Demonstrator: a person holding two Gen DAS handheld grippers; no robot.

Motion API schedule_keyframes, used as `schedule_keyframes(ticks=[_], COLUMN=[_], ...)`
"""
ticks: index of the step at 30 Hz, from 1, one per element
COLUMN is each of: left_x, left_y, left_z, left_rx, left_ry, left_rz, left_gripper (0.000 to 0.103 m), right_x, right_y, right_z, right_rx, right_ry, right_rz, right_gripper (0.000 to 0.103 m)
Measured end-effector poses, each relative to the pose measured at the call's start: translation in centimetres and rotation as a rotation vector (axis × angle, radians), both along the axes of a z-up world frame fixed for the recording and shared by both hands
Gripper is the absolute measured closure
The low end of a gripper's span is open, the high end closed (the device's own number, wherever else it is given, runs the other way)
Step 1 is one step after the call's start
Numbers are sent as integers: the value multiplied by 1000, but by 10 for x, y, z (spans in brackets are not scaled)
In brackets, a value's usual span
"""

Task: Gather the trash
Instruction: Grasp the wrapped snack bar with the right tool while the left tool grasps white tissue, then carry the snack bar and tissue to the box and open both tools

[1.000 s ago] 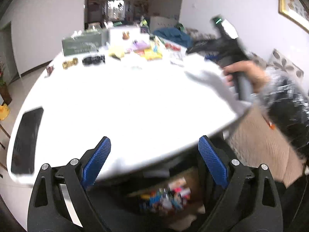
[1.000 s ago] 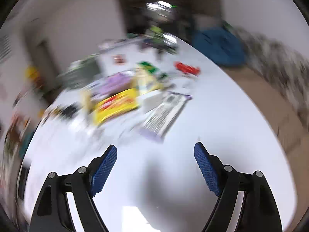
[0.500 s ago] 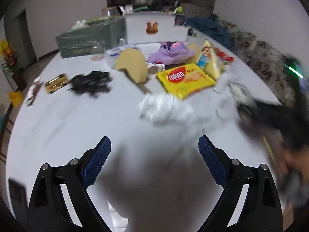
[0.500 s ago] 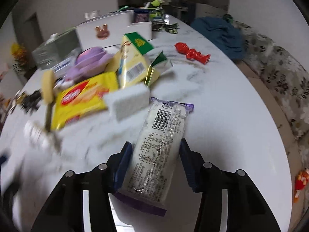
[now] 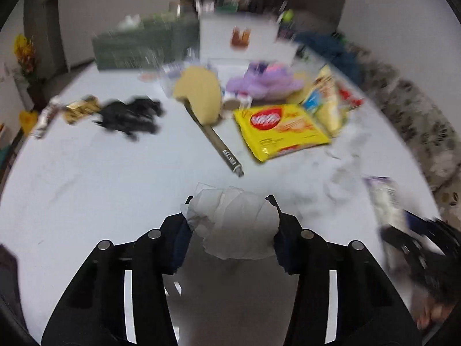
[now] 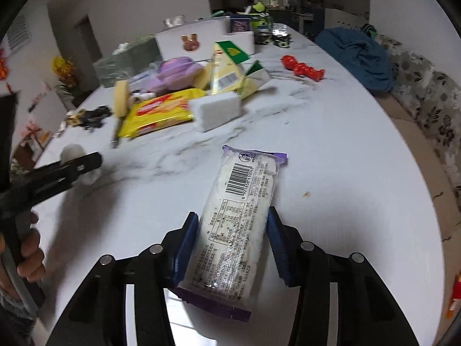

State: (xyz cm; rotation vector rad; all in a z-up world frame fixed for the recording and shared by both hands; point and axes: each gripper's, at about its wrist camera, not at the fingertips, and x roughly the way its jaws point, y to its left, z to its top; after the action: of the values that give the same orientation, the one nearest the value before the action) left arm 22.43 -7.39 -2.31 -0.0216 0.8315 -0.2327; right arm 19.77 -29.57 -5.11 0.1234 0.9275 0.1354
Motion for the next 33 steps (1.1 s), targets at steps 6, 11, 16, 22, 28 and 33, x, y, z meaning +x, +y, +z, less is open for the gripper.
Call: schedule_keyframes(ticks=[6, 11, 16, 22, 28, 33], left_x=[-143, -244, -300, -293, -264, -262], left_y=[38, 46, 54, 59, 60, 61], left_z=[46, 49, 3, -81, -152, -152], left_rx=[21, 121, 153, 205, 196, 217], left_ry=[-189, -296, -215, 17, 294, 297], left_rz=[-92, -180, -222, -264, -276, -268], left_gripper=[55, 55, 54, 52, 29, 28], right_x=[-78, -164, -229, -250, -227, -224], right_y=[29, 56, 80, 105, 115, 99], right_z=[43, 73, 61, -21, -113, -89], right_rx=[43, 85, 104, 92, 97, 176], right_ry=[-105, -176, -121, 124, 367, 328], right_rz=[114, 256, 383, 481, 487, 471], right_gripper=[56, 57, 57, 57, 46, 45])
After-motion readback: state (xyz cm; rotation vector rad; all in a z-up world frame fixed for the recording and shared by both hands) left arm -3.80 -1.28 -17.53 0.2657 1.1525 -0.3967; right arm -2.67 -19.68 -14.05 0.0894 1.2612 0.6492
